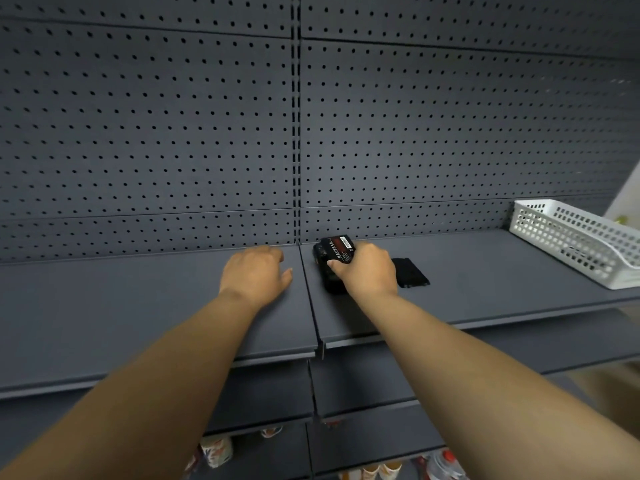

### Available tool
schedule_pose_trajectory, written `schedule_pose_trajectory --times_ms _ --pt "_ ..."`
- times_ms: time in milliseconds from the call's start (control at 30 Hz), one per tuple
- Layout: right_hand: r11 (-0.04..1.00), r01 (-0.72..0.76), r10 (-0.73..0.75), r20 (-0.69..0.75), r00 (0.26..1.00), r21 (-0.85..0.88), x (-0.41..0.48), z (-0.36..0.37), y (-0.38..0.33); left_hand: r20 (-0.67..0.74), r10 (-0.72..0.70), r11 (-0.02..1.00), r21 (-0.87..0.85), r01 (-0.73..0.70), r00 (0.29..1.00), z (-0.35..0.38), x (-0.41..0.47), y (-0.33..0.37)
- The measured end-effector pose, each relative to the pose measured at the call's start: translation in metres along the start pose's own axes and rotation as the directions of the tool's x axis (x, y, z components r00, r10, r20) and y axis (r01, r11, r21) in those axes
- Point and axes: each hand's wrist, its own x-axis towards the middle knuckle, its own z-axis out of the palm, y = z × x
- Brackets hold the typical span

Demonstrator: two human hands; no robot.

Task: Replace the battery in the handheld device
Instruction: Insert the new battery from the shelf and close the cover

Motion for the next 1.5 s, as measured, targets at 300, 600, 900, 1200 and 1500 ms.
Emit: schedule_pose_trajectory --times_ms 300,600,900,1200,1500 --pt "1.000 0.023 -0.023 -0.015 1.000 -0.004 0.018 -0.007 0.024 -0.001 -0.003 1.000 0.002 0.003 1.000 0.009 0.016 0.028" --pt "0.991 0.116 -0.117 0.013 0.993 0.065 0.049 -0.031 0.063 -0.010 -0.218 0.944 -0.257 0.208 0.976 0.014 0.042 0.092" --pt "0.963 0.248 -0.249 0.001 0.968 0.103 0.060 -0.041 0.087 0.105 -0.317 0.768 -0.554 0.320 0.943 0.011 0.058 0.141" --pt "0.925 0.351 -0.352 -0.023 0.936 0.145 0.056 -0.038 0.081 0.229 -0.330 0.335 -0.879 0.340 0.916 0.017 0.060 0.139" --pt "0.732 -0.028 -0.176 0.228 0.958 0.680 0.065 -0.027 0.067 0.231 -0.247 0.268 -0.917 0.295 0.941 0.008 0.055 0.108"
